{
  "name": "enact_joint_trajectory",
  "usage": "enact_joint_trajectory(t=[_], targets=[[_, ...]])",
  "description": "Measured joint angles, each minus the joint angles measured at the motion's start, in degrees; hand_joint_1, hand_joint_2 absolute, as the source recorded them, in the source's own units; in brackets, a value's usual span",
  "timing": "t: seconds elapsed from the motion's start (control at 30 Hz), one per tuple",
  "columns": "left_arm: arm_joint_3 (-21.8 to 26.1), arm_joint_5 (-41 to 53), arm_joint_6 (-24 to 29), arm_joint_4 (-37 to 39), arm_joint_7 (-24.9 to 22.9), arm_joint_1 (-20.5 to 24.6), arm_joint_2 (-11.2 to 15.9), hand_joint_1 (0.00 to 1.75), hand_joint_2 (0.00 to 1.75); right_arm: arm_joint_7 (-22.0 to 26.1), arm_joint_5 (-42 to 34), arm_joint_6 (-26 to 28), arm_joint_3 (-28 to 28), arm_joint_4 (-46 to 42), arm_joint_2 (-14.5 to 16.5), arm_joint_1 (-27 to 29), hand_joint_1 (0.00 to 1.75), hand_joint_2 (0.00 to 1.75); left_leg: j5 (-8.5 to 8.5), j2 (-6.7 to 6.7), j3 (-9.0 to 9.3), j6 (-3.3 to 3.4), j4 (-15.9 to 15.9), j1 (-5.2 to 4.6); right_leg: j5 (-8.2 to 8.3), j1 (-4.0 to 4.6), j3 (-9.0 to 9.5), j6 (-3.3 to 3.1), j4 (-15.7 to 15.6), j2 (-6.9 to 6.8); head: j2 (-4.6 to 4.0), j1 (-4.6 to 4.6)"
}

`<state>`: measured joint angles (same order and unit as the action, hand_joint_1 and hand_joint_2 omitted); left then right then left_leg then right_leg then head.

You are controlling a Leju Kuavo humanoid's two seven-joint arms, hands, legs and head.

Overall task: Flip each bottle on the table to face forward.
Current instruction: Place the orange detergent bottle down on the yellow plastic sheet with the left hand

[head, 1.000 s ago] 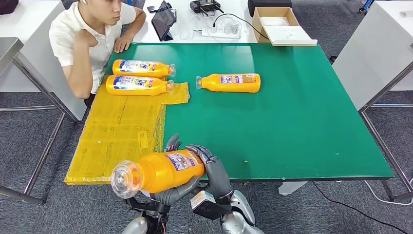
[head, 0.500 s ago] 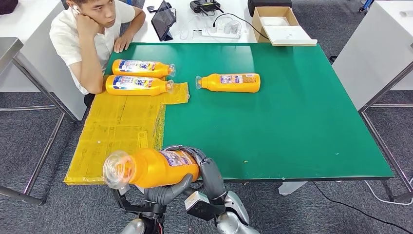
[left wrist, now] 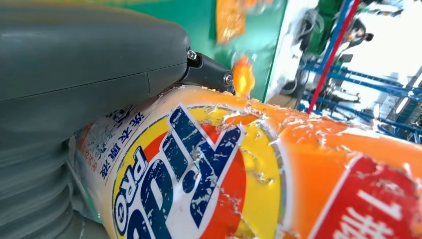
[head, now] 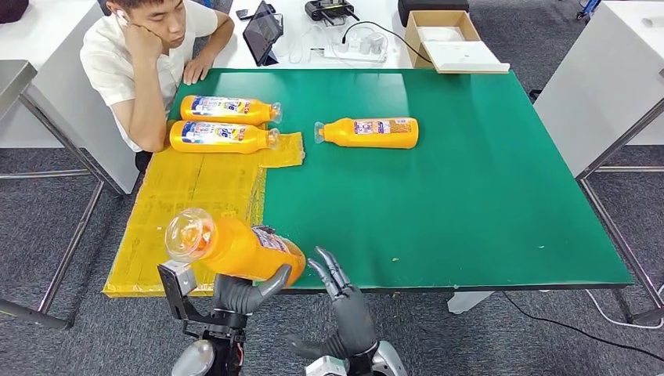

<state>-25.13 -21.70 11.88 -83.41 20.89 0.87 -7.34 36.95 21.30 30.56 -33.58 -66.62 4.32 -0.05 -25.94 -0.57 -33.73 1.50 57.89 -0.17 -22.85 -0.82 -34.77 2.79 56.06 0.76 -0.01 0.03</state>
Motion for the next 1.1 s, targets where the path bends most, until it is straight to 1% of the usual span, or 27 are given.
enact_joint_trajectory(t=[0.17,0.27,0.4,0.47,0.53,0.6,0.67,0.7,0.73,0.77,0.83,0.87,0.97,1.03,1.1], targets=[[3.8,3.5,0.0,0.2,-0.4,0.2,1.3,1.75,1.75,0.1,0.8,2.5,4.9,-5.7,-2.1,2.6,0.0,0.0,0.01,0.0,0.01,0.0,0.0,0.01,0.0,0.0,0.0,0.0,0.0,0.0,0.01,0.01],[5.8,6.9,2.5,-0.2,-0.2,0.0,2.0,1.75,1.75,0.9,0.5,4.9,8.6,-9.3,-2.6,4.5,0.0,0.0,0.01,0.0,0.0,0.0,0.0,0.01,0.0,0.01,0.0,0.0,0.0,0.0,0.01,-0.01],[9.6,13.1,6.8,-1.6,-0.5,-0.7,3.6,1.75,1.75,1.2,-3.5,5.1,17.3,-15.4,-2.7,7.4,0.0,0.0,0.0,-0.02,-0.02,0.0,0.0,0.01,-0.01,0.0,0.0,0.0,0.0,-0.01,0.01,0.01],[10.8,14.2,7.3,-2.0,-0.6,-0.9,4.1,1.75,1.75,1.2,-3.9,5.0,20.4,-17.5,-2.6,8.2,0.0,0.0,0.0,-0.01,-0.02,0.0,0.0,0.0,-0.01,0.0,-0.01,0.0,0.0,0.0,0.01,0.0],[11.5,15.1,7.9,-2.2,-0.6,-1.0,4.4,1.75,1.75,1.3,-3.9,5.0,22.1,-18.9,-2.4,8.9,0.0,0.0,0.0,-0.01,-0.02,0.0,0.0,0.0,0.0,0.0,-0.01,0.0,0.0,-0.01,0.0,-0.01],[11.9,20.0,10.8,-2.2,-1.1,-1.0,4.8,1.75,1.75,1.3,-4.8,5.3,23.4,-20.3,-2.1,9.4,0.0,0.0,0.0,-0.02,-0.02,0.0,0.0,0.0,0.0,0.0,-0.01,0.0,0.0,-0.01,0.0,0.0],[12.1,30.5,15.2,-1.4,-3.5,-0.2,5.9,1.75,1.75,1.3,-6.7,5.6,24.6,-21.9,-1.6,9.7,0.0,0.0,0.01,-0.02,-0.01,-0.01,0.0,0.0,0.0,0.0,-0.02,0.0,0.0,-0.01,0.0,0.01],[12.2,36.7,16.4,-0.3,-5.6,0.8,6.7,1.75,1.75,1.3,-7.6,5.7,25.0,-22.6,-1.4,9.8,0.0,0.0,0.01,-0.02,0.0,-0.01,0.0,0.01,0.0,0.01,-0.02,-0.01,0.0,-0.01,0.0,0.01],[12.3,42.9,16.5,1.4,-8.2,2.1,7.5,1.75,1.75,1.3,-8.4,5.6,25.4,-23.1,-1.1,9.7,0.0,0.0,0.03,-0.02,0.01,-0.02,0.0,0.01,0.0,0.01,-0.02,-0.01,0.0,-0.01,0.0,0.01],[12.5,48.8,15.2,3.7,-11.0,3.8,8.5,1.75,1.75,1.3,-9.2,5.4,25.7,-23.5,-0.7,9.6,0.0,0.0,0.05,-0.02,0.01,-0.04,0.0,0.02,0.01,0.01,-0.02,-0.02,0.0,-0.01,0.0,0.01],[12.6,57.8,10.1,9.2,-15.6,7.9,10.4,1.75,1.75,1.3,-10.2,4.7,26.0,-23.7,0.1,9.2,0.0,0.0,0.1,-0.01,0.02,-0.11,0.0,0.04,0.06,0.02,-0.04,-0.06,0.1,-0.01,0.01,0.0],[12.6,60.9,6.9,12.4,-17.1,10.3,11.3,1.75,1.75,1.3,-10.7,4.2,26.0,-23.6,0.6,8.9,0.0,0.0,0.14,0.01,0.02,-0.15,0.0,0.06,0.1,0.03,-0.06,-0.11,0.1,-0.01,0.0,0.0],[12.5,66.1,-0.9,22.1,-18.9,18.2,13.2,1.75,1.75,1.3,-12.2,2.8,26.1,-22.9,2.0,8.0,0.0,0.0,0.24,0.0,0.02,-0.23,0.0,0.1,0.16,0.06,-0.04,-0.19,0.1,-0.02,0.01,0.01],[12.3,68.2,-3.0,28.0,-19.7,23.0,14.1,1.75,1.75,1.3,-13.0,2.4,26.0,-22.1,2.8,7.4,0.0,0.0,0.26,0.02,0.05,-0.24,0.0,0.1,0.16,0.05,0.0,-0.2,0.2,-0.02,0.0,0.0],[12.2,69.0,-3.6,32.4,-20.1,26.3,14.8,1.75,1.75,1.3,-13.3,2.2,26.0,-21.5,3.4,7.1,0.0,0.0,0.25,0.07,0.09,-0.25,0.0,0.1,0.17,0.05,-0.01,-0.21,0.2,0.01,0.0,-0.01]])
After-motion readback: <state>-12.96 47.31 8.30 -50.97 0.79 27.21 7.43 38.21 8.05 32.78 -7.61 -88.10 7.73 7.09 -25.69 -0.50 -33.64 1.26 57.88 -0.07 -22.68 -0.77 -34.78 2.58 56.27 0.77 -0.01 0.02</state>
